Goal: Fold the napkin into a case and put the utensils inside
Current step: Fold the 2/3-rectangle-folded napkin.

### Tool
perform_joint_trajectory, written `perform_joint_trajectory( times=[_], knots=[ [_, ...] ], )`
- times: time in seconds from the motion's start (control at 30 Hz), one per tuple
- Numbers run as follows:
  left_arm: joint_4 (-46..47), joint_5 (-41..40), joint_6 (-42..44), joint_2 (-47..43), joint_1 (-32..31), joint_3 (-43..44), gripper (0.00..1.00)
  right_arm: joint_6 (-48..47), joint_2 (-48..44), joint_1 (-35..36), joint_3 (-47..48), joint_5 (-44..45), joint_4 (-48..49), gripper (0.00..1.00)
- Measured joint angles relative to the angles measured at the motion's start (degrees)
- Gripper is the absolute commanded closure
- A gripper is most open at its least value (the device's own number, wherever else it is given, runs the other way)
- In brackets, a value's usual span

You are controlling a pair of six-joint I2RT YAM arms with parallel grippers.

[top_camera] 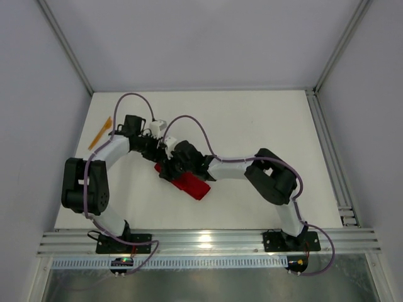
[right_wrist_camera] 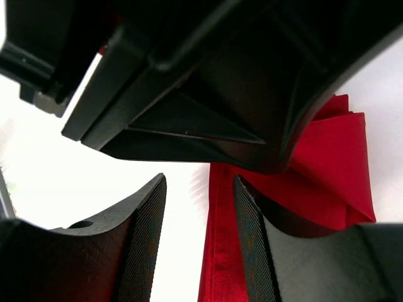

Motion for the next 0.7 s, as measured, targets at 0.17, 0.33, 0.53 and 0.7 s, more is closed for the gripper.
perform_joint_trajectory(
  times=[0.17,0.33,0.53,0.7],
  knots=[
    [-0.1,-1.7,0.9,0.1,-1.0,-1.4,0.66,-0.8,0.0,0.3,0.5,1.0,-1.3,0.49],
    [-0.1,-2.8,2.0,1.0,-2.6,-1.8,0.98,-1.2,0.0,0.8,0.7,1.4,-2.2,0.49],
    [-0.2,-5.0,3.8,1.0,-2.7,-1.9,1.00,-1.7,-0.6,0.9,0.7,1.5,-4.5,0.48],
    [-0.2,-7.2,6.2,0.2,-2.7,-2.7,1.00,-2.4,-6.5,0.9,-1.3,0.9,-8.2,0.48]
  ],
)
